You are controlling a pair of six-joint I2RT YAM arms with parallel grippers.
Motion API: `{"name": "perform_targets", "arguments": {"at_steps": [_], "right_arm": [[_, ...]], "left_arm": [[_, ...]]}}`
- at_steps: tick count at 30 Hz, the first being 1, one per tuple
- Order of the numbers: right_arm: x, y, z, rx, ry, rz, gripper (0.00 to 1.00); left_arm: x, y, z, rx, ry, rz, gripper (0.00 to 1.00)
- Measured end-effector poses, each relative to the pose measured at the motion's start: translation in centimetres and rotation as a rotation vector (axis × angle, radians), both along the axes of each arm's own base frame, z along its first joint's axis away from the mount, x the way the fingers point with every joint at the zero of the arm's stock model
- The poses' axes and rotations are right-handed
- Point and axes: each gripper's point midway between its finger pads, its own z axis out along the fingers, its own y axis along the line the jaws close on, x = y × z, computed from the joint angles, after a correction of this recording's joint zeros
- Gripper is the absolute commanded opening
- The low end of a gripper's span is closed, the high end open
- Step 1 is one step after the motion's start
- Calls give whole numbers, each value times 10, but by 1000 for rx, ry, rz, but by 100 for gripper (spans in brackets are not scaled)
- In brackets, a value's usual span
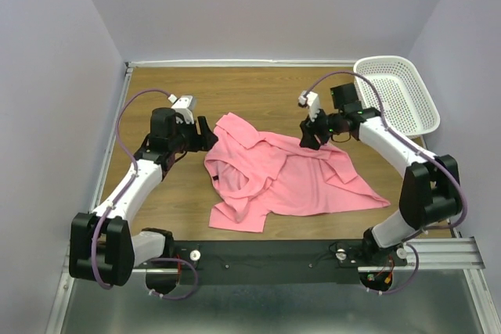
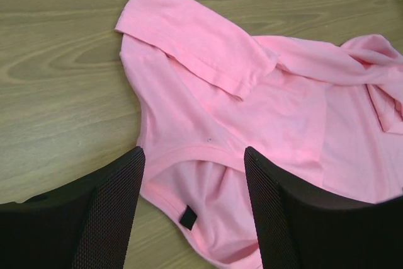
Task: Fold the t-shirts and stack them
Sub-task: Flatten the tshirt out
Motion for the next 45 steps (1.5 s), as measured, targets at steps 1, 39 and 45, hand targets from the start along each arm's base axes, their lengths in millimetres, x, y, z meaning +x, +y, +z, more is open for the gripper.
{"name": "perform_targets", "arguments": {"at_steps": [1,39,45], "right_arm": [[-2,5,-3,0,10,21,61],[32,196,-89,-471,-202,280,1],[55,207,-57,-414,-259,214,1]], "left_arm": [[0,-2,1,4,-2,-7,72],[-1,48,66,99,-223,252,72],[-2,49,68,98,-228,256,72]]}}
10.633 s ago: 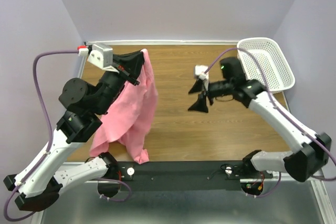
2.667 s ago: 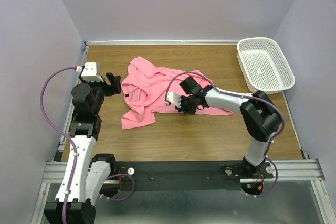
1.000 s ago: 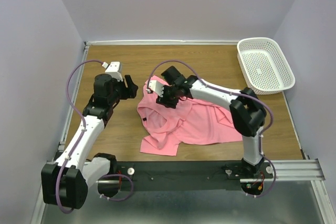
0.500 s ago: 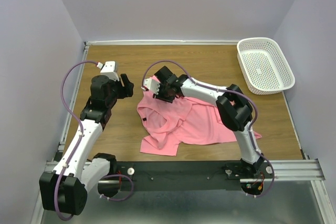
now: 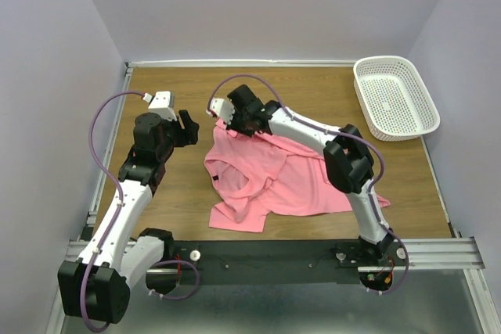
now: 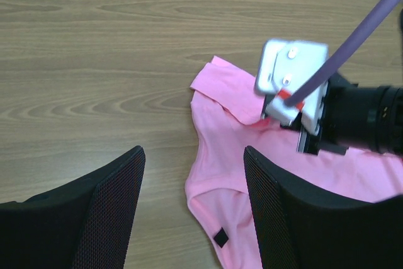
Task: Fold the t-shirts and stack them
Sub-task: Flatten the tshirt out
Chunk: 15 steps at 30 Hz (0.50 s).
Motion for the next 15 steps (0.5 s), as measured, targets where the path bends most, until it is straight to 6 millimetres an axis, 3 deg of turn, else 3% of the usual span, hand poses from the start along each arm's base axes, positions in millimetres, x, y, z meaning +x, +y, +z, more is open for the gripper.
{"name": "perform_targets", "arguments": {"at_steps": [4,7,8,9,11,15], "right_arm": [[41,6,42,102,-87,-91,1],[109,-2,86,245,-211,-253,1],[127,-9,95,279,-236,-302,10],[148,-19,104,313,-266,-369,48],[187,-37,116,384,-341,-469,90],[216,-86,102,378,-359,-604,97]], "left_arm": [[-1,0,3,-2,-11,0,72],[-1,1,5,-2,-14,1,72],[-1,1,5,-2,-14,1,72],[-1,1,5,-2,-15,2,72],[-1,2,5,-1,-16,7,72],[-1,4,5,0,-17,14,73]]}}
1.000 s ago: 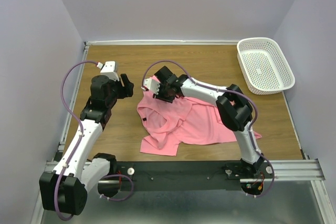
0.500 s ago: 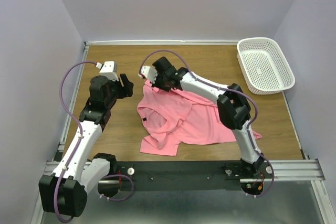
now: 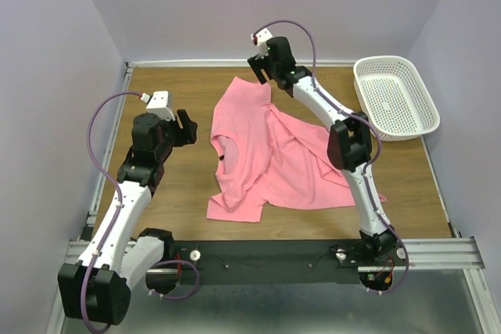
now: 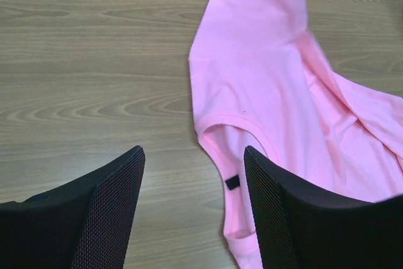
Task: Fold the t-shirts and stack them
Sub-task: Flatten the tshirt out
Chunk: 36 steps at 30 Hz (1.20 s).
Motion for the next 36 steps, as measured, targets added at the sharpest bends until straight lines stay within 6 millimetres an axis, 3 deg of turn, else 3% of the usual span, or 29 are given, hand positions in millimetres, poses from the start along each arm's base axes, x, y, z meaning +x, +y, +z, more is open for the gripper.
{"name": "perform_targets", "arguments": {"at_steps": [4,6,8,11,14,18,21,25,29,36], "right_arm": [[-9,-19,-28,-11,69,-23,98],[-30,-25,-43,-22,137,16,98],[-69,-35,-56,-46,234,106,98],[-126,-50,-49,-49,304,233,95],[-178,-74,-27,-38,320,308,85],[-224,-133,-21,-28,335,276,74],[-253,-168,-49,-59,404,225,67],[-299,-184,-91,-113,541,221,63],[-317,-196,-106,-160,594,204,57],[-320,-208,-117,-214,627,166,53]], "left_arm": [[1,2,-1,0,2,4,73],[1,1,-2,-1,7,2,73],[2,-1,-5,-2,18,-7,73],[3,-5,-14,-7,47,-31,73],[4,-13,-24,-17,83,-69,72],[2,-20,-28,-32,97,-110,72],[1,-22,-27,-37,97,-122,72],[1,-24,-27,-41,96,-132,72],[0,-24,-25,-41,92,-135,72],[-1,-27,-21,-42,79,-142,72]]}}
